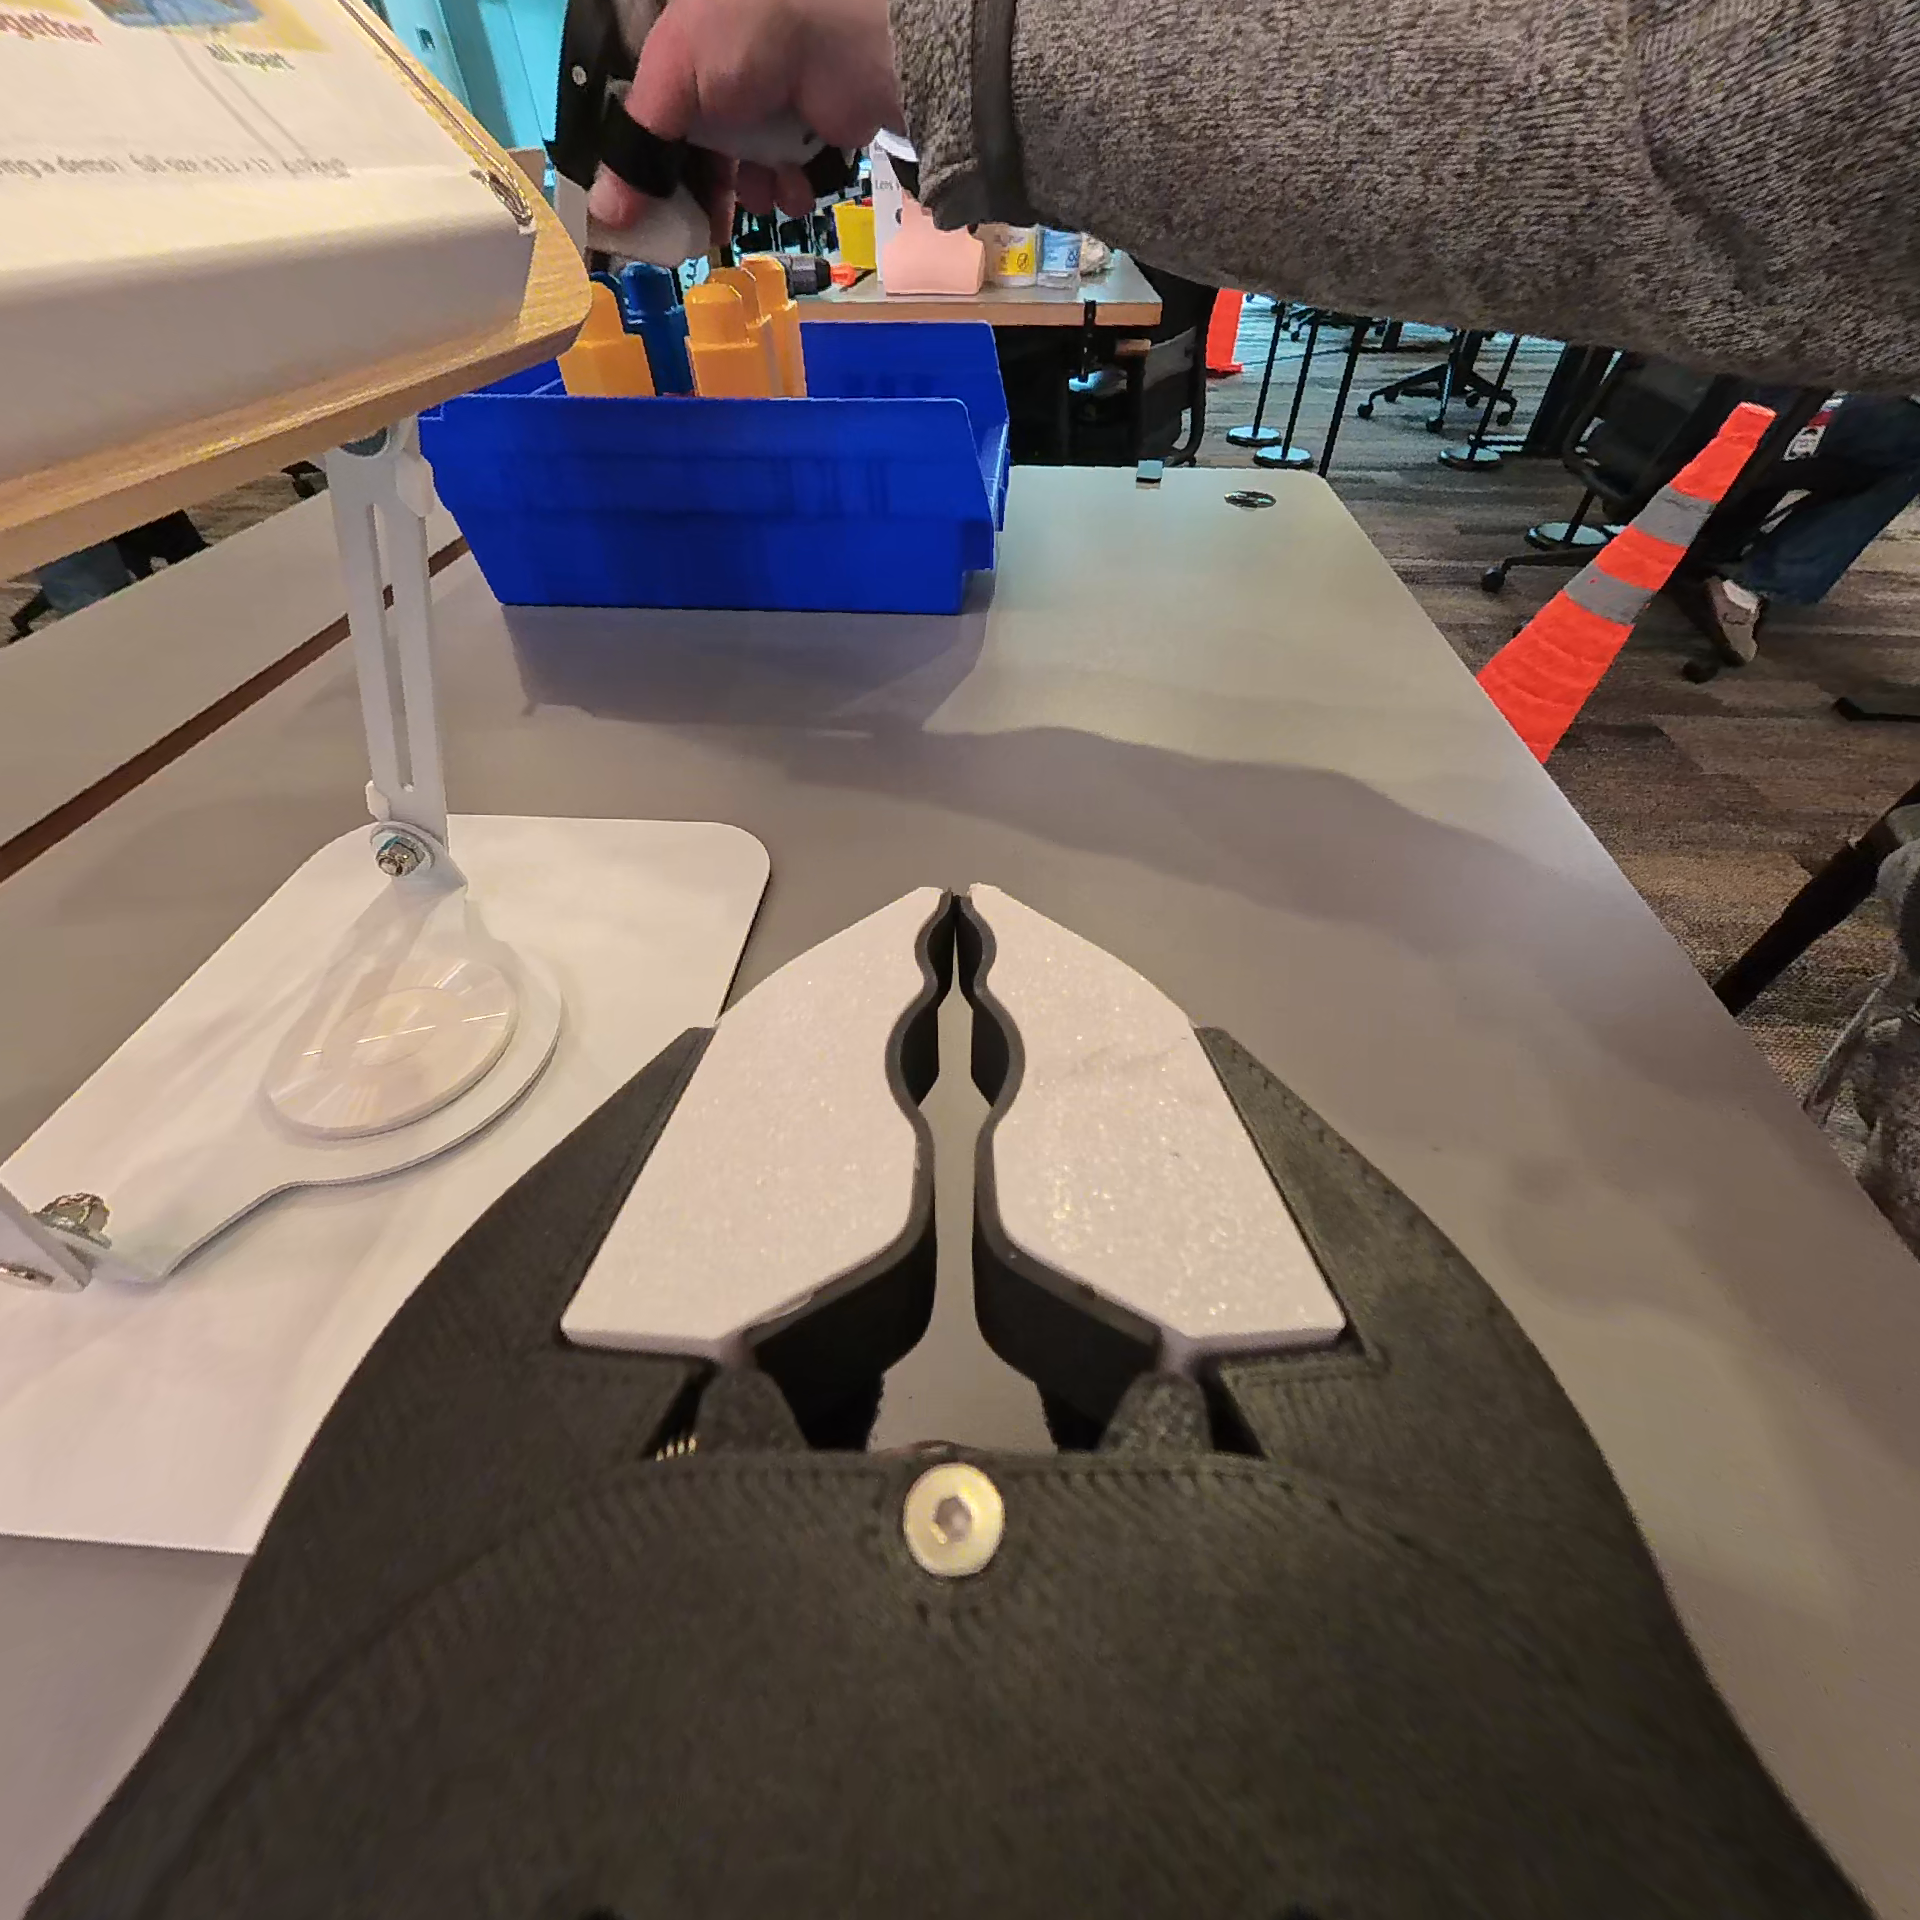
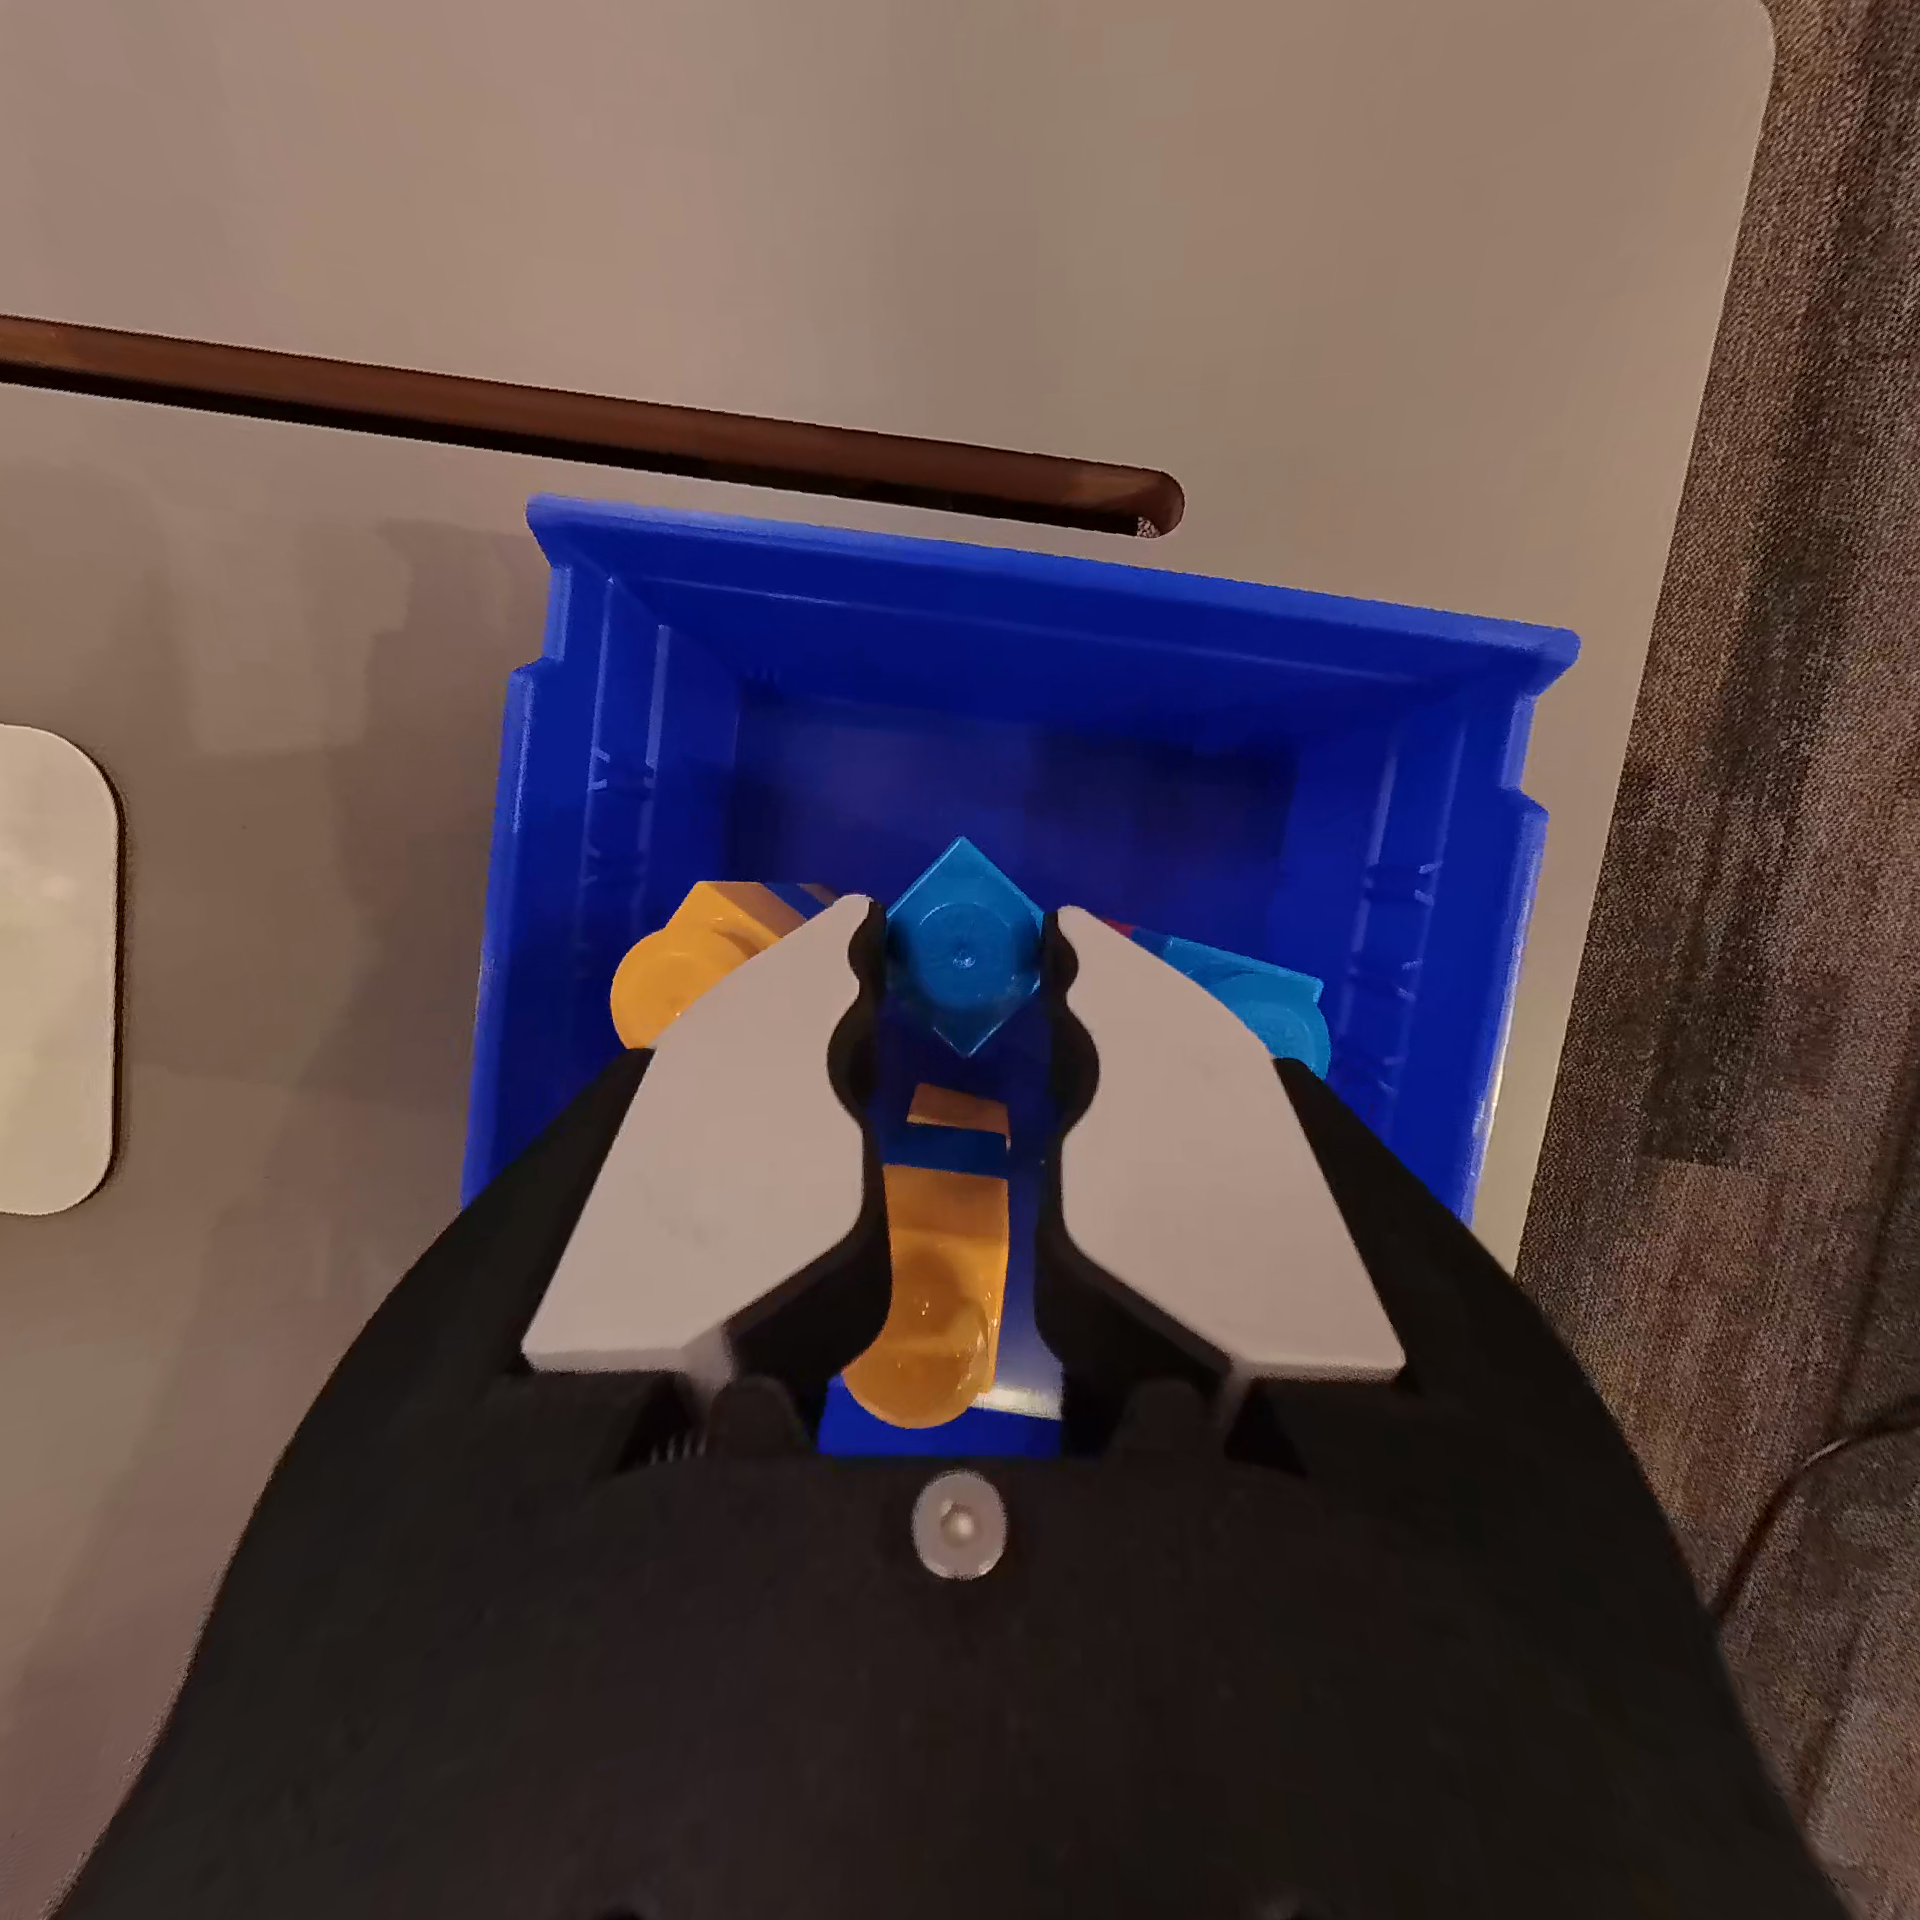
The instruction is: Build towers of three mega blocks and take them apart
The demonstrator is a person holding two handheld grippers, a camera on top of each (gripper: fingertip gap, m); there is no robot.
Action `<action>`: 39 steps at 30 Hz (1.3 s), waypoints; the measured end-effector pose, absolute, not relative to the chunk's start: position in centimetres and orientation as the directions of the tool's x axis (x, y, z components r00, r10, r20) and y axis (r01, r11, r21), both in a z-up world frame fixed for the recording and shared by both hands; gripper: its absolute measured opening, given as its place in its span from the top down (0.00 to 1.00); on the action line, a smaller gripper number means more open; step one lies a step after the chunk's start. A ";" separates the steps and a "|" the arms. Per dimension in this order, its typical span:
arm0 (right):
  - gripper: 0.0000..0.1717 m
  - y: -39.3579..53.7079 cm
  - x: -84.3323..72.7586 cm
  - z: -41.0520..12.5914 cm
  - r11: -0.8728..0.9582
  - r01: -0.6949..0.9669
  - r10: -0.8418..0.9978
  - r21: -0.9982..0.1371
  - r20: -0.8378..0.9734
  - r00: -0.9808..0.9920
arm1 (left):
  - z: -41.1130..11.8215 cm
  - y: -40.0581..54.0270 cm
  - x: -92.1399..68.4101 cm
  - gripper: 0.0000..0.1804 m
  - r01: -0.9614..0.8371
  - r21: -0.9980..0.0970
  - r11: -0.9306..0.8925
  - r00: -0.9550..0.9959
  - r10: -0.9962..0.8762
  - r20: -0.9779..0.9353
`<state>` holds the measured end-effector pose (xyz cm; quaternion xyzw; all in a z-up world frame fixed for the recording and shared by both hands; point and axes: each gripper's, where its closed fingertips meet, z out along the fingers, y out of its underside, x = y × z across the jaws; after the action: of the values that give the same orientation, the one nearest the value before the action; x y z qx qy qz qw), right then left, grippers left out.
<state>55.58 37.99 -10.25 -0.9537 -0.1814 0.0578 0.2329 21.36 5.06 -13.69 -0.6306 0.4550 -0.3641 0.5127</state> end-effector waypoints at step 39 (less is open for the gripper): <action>0.77 37.0 55.8 -10.1 -0.625 0.675 0.710 -0.391 0.073 0.700 | -14.1 5.1 21.5 1.00 -0.206 -0.976 -0.072 0.310 -0.951 0.004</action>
<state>55.77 37.03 -10.11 -0.9004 -0.3848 0.0444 0.1983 21.51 5.08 -14.08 -0.6324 0.4571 -0.3687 0.5052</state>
